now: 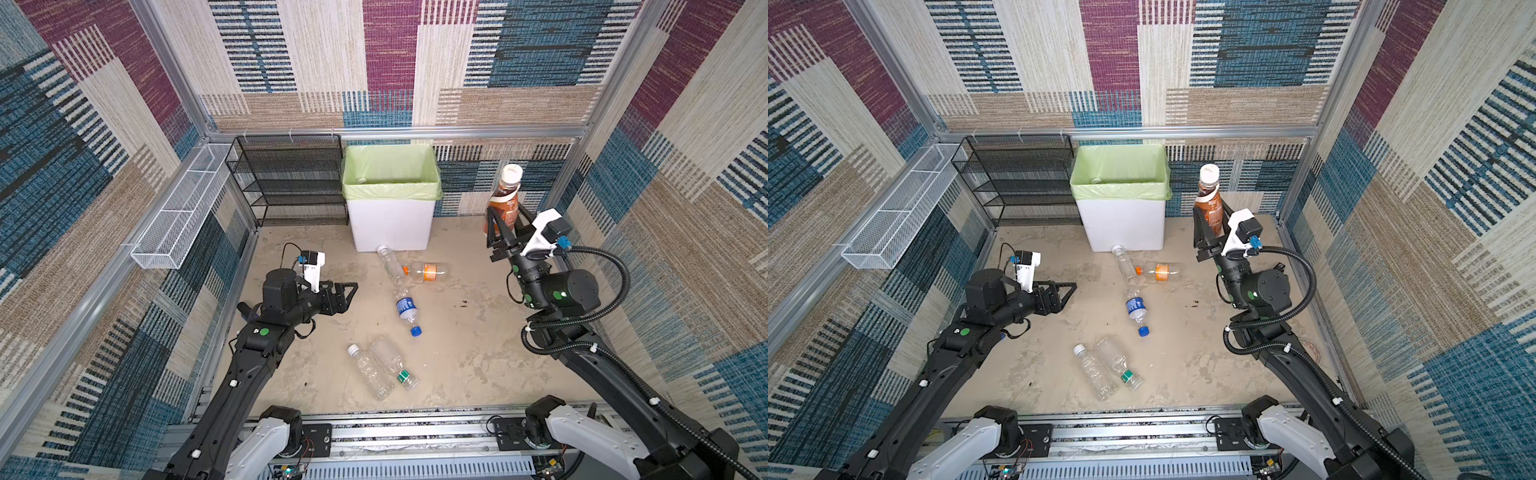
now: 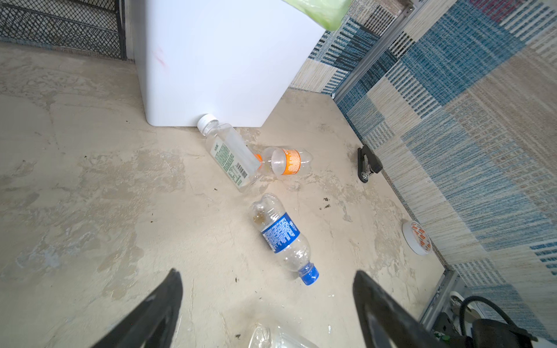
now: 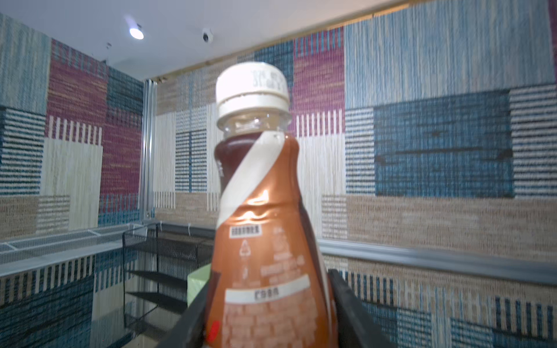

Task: Throw the plastic bottles in the bin
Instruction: 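Raise the Nescafe bottle over the bin and open the right gripper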

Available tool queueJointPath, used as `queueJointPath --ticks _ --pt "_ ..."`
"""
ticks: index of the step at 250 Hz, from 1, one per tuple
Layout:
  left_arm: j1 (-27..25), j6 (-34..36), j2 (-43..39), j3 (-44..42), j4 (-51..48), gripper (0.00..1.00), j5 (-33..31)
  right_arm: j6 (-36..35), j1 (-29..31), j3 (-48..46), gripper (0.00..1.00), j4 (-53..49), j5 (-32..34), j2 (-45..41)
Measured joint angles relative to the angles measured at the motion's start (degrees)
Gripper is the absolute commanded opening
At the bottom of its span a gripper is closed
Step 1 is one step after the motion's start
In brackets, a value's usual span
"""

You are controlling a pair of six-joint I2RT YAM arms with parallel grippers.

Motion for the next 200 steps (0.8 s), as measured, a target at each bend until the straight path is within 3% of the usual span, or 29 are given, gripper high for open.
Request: queueJointPath --ticks 26,47,64,97,136,200 --pt "-1.1 0.0 -1.4 -0.3 0.5 0.89 -1.4 -1.3 0.0 7.7 0.48 6.6 -0.9 7.0" --pt "-1.9 0.0 -2.1 -0.5 0.7 0.89 -1.5 0.2 0.0 25.0 0.54 1.5 -1.6 19.0" --pt "-2.2 0.0 -2.5 -0.8 0.8 0.89 -2.6 3.1 -0.1 44.5 0.68 -8.3 -3.8 32.7" --pt "-2.5 0.1 -2.9 -0.9 0.8 0.9 -3.1 6.4 -0.2 81.0 0.8 -36.9 -8.9 59.2" --pt "-2.5 1.1 -4.9 -0.9 -0.3 0.93 -4.5 7.7 -0.3 112.5 0.87 -62.7 -10.9 77.1" --pt "-2.6 0.7 -4.4 0.1 -3.4 0.93 -5.9 5.7 -0.6 113.4 0.88 -66.9 -9.7 69.6"
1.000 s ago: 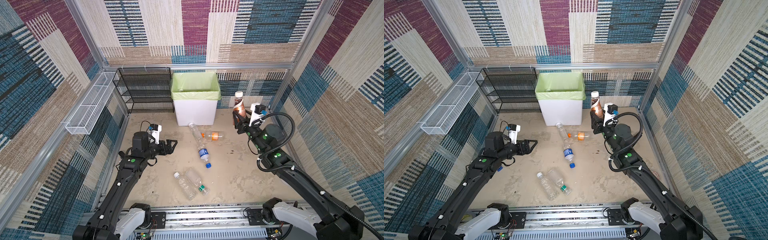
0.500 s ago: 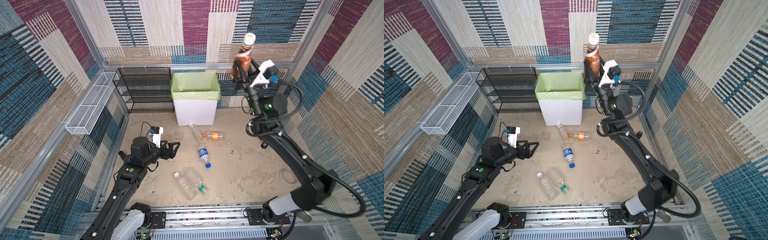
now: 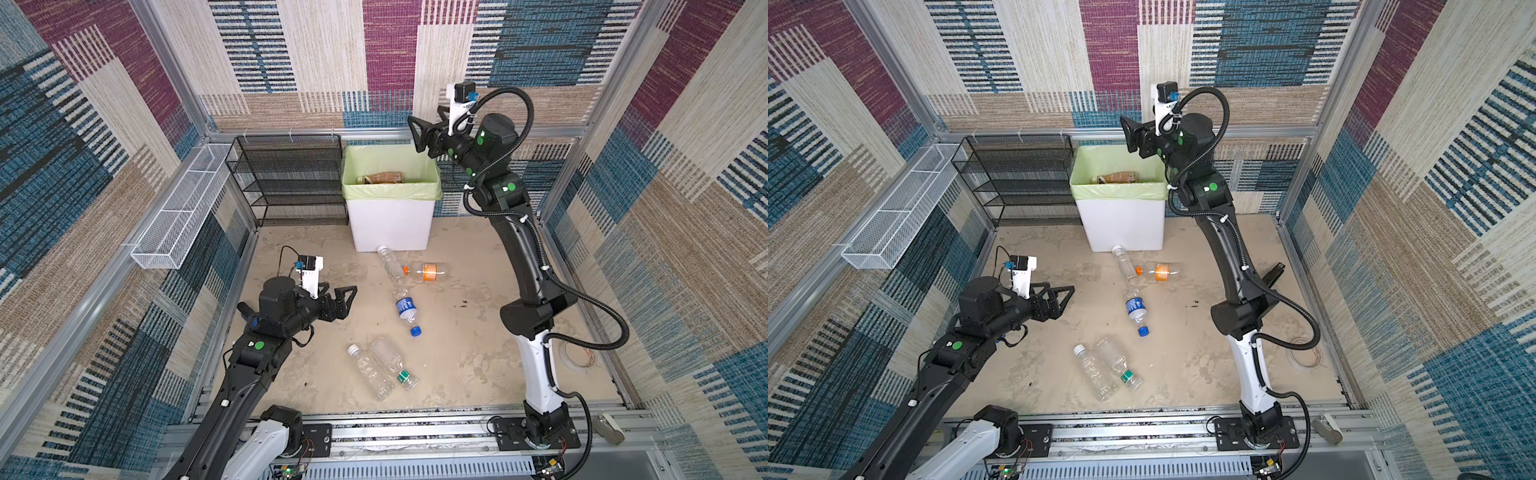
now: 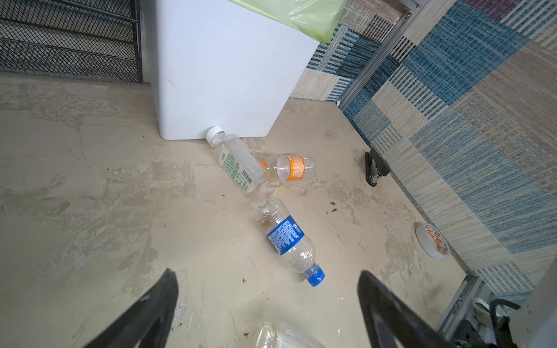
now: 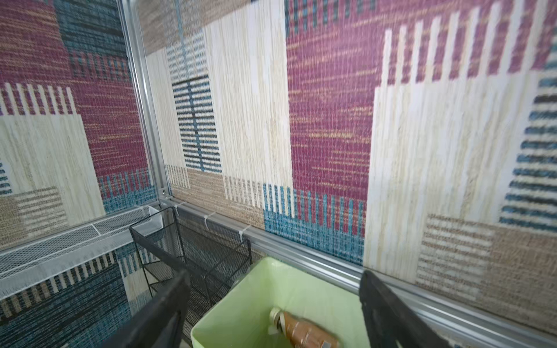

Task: Throw the plastic bottles in the bin
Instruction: 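Raise the Nescafe bottle over the bin and open the right gripper, then lower the left gripper onto the clear white-cap bottle while the right arm withdraws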

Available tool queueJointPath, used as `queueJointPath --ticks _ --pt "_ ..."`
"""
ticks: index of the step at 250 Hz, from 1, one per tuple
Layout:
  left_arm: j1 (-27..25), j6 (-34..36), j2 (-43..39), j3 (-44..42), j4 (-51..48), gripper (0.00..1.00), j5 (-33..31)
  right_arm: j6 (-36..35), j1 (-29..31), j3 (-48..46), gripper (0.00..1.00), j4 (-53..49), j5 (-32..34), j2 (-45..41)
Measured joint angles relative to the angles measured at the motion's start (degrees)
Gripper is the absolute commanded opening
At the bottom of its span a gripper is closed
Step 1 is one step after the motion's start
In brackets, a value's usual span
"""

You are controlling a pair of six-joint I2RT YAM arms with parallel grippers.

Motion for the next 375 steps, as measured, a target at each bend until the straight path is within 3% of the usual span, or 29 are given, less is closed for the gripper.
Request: queueJointPath --ticks 44,70,94,138,195,227,262,375 --pt "-1.2 -4.9 -0.5 0.6 -5.2 0.91 -0.5 -4.8 -0.2 -5.1 0.88 -2.7 3.7 -3.8" --pt "-4.6 -10.4 -2.4 -1.4 -7.8 0.9 -2.4 -6.4 -1.0 -22.1 0.88 -2.3 5.7 -12.6" --pt "-10.9 -15.7 -3.5 -4.3 -11.2 0.87 -5.1 -6.3 -2.4 -38.4 0.88 -0.7 7.0 -21.2" --pt "-21.9 -27.6 -5.9 -8.0 -17.4 0.83 -11.0 -0.8 -4.9 -65.5 0.88 6.2 7.8 -36.1" --pt "-34.6 -42.0 -7.7 -9.6 -24.3 0.84 -19.3 5.9 -6.4 -87.6 0.88 12.3 6.7 -45.4" --pt "-40.0 -47.9 -4.5 -11.3 -25.4 0.86 -22.4 8.8 -7.8 -94.4 0.88 13.9 5.8 -48.9" --pt "-41.6 -52.3 0.3 -11.9 -25.0 0.88 -23.5 10.3 -8.9 -98.9 0.89 16.4 5.2 -52.2" --pt "-37.8 -53.3 10.7 -13.9 -15.1 0.88 -22.4 12.9 -12.0 -105.2 0.89 19.8 3.7 -55.7"
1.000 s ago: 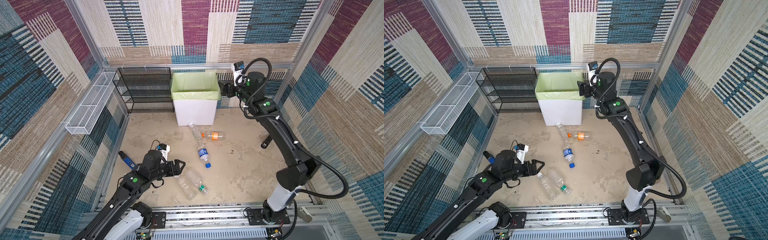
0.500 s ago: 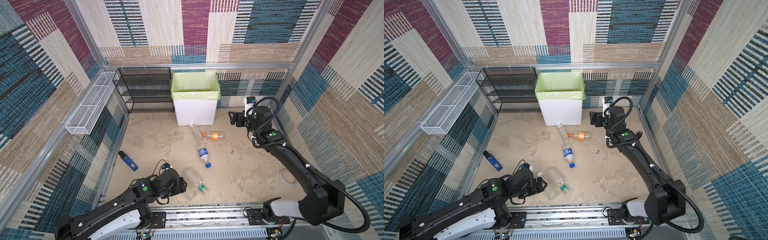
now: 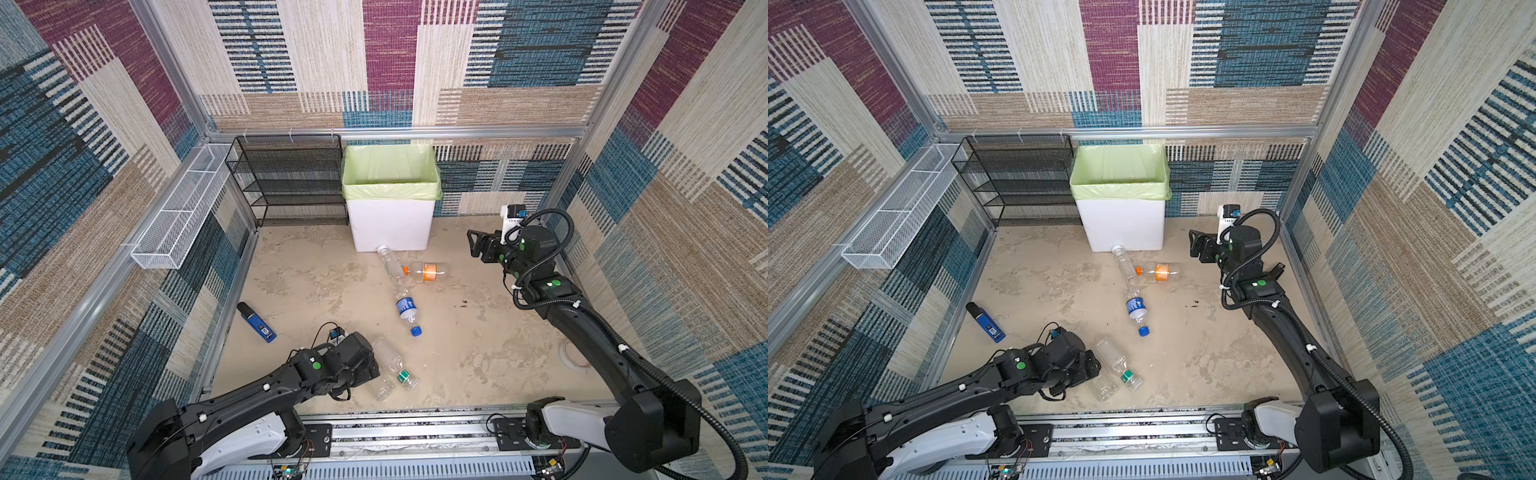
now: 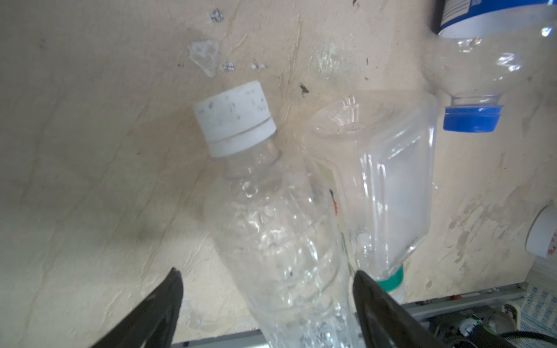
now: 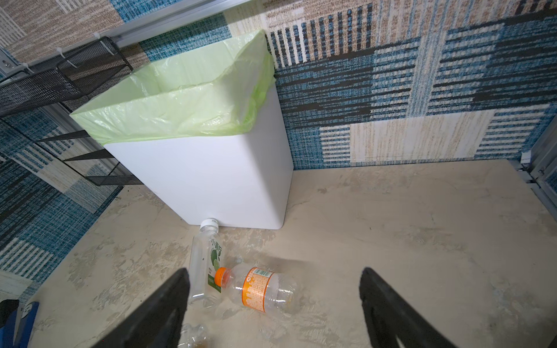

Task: Throw the plastic bottles in the bin
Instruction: 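Lower the left gripper onto the clear white-cap bottle while the right arm withdraws, then close the left gripper on the clear bottle's neck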

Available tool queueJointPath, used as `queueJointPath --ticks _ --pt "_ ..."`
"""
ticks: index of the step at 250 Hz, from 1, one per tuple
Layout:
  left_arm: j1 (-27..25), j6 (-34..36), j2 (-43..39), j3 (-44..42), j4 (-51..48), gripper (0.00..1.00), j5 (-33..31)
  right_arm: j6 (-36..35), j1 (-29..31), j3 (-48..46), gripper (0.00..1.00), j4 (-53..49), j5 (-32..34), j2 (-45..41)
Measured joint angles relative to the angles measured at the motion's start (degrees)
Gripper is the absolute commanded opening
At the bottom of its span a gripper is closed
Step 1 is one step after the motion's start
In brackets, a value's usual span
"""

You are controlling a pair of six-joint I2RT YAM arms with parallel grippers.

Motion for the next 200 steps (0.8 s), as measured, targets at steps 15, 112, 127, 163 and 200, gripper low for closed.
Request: queueJointPath --ticks 15,112,127,163,200 --pt "1.2 0.5 1.5 -0.1 1.7 0.87 1.2 0.4 -0.1 -0.8 0.89 0.2 -0.3 -0.2" --pt "4.2 3.4 6.2 -2.3 7.1 0.76 4.7 0.7 -2.0 -4.0 0.89 1.5 -0.9 -1.4" --pt "4.6 3.7 6.1 -2.3 7.2 0.75 4.7 0.9 -2.3 -4.1 0.89 1.6 -1.0 -1.4" --pt "6.6 5.3 4.4 -2.3 6.8 0.68 4.6 1.0 -2.4 -4.1 0.89 2.5 -1.1 -0.7" --pt "9.1 8.6 2.2 -2.2 5.9 0.62 4.3 1.5 -2.4 -4.1 0.88 2.8 -1.5 0.7"
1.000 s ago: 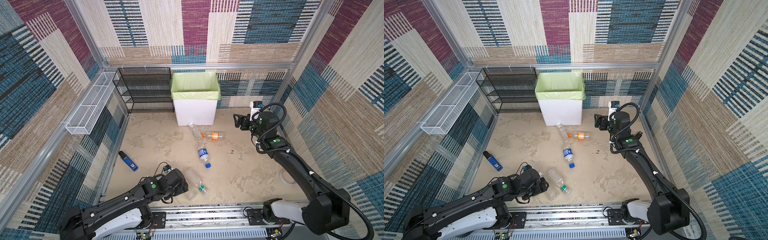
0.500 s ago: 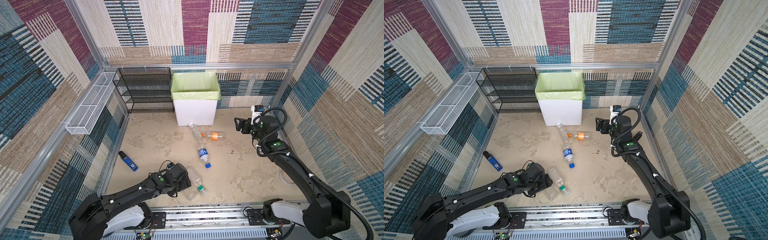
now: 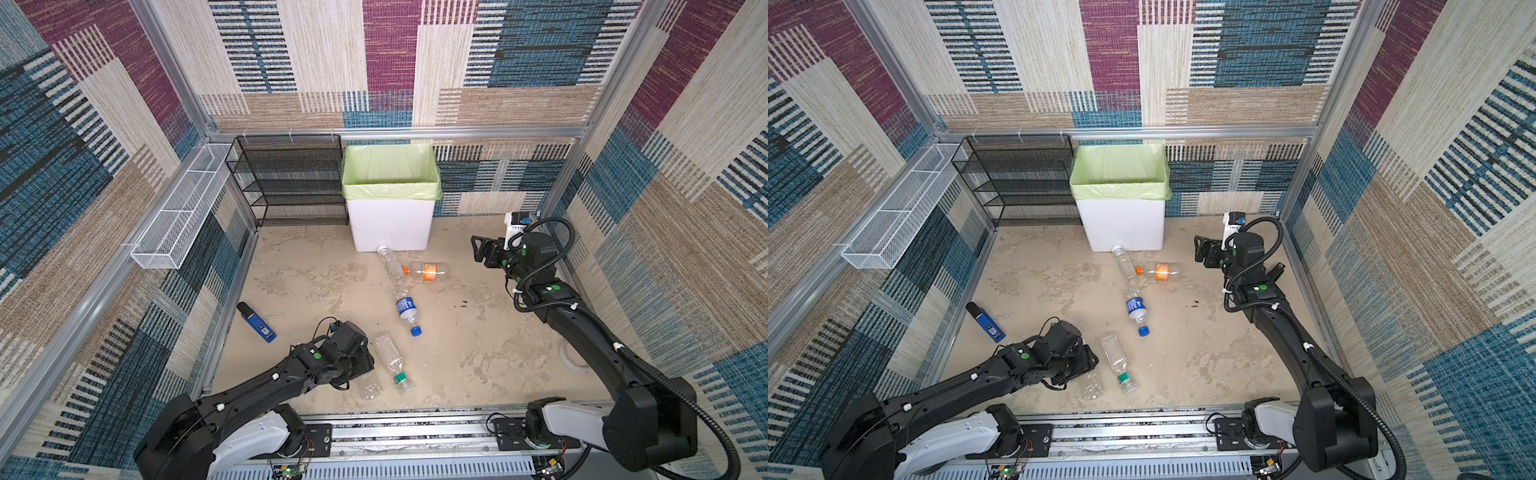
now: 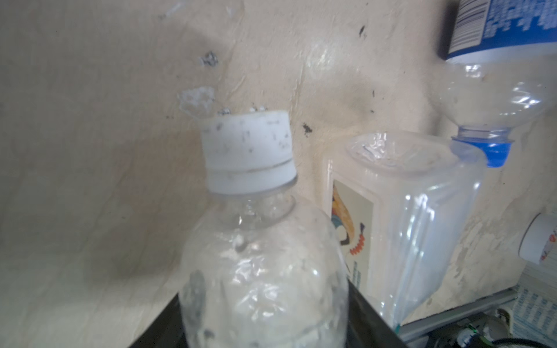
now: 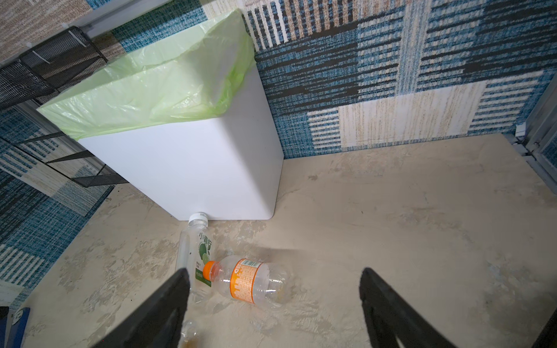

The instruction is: Throw the plastic bottles in the bin

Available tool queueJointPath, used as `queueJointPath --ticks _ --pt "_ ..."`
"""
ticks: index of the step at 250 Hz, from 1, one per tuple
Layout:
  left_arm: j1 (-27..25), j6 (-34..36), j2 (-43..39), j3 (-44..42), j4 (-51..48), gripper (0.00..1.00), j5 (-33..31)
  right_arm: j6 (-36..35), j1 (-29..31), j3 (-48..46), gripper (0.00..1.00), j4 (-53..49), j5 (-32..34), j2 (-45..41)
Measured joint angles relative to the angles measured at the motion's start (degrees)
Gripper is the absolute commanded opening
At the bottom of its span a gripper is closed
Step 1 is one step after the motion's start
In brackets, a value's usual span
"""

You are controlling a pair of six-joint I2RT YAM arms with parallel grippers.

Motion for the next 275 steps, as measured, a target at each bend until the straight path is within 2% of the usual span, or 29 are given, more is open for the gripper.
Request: queueJointPath --ticks 37,83,119,151,175,213,275 --pt "1.5 4.1 -1.5 1.5 -1.9 0.61 -1.3 0.0 -0.1 0.1 0.88 -0.3 0.0 1.3" --pt "1.9 13.2 -5.5 7.6 -2.4 0.61 -4.7 -0.1 -0.1 0.2 0.88 -1.4 0.0 2.0" --pt "1.9 21.9 -9.4 12.9 -1.5 0.6 -8.9 0.0 -0.1 0.2 0.88 -1.8 0.0 2.3" --pt "1.9 33.2 -12.2 16.4 3.5 0.59 -12.2 0.0 -0.1 -0.3 0.88 -1.8 0.0 1.3" --pt "1.9 42.8 -13.3 17.7 11.5 0.58 -14.2 -0.3 -0.1 -1.1 0.87 -1.7 0.0 0.3" --pt "1.9 57.6 -11.4 18.4 30.2 0.55 -14.4 -0.7 -0.1 -2.3 0.86 -1.7 0.0 -1.7" --pt "0.6 76.7 -1.0 24.7 63.2 0.55 -6.6 -0.3 -0.1 -4.7 0.84 -1.1 0.7 -6.2"
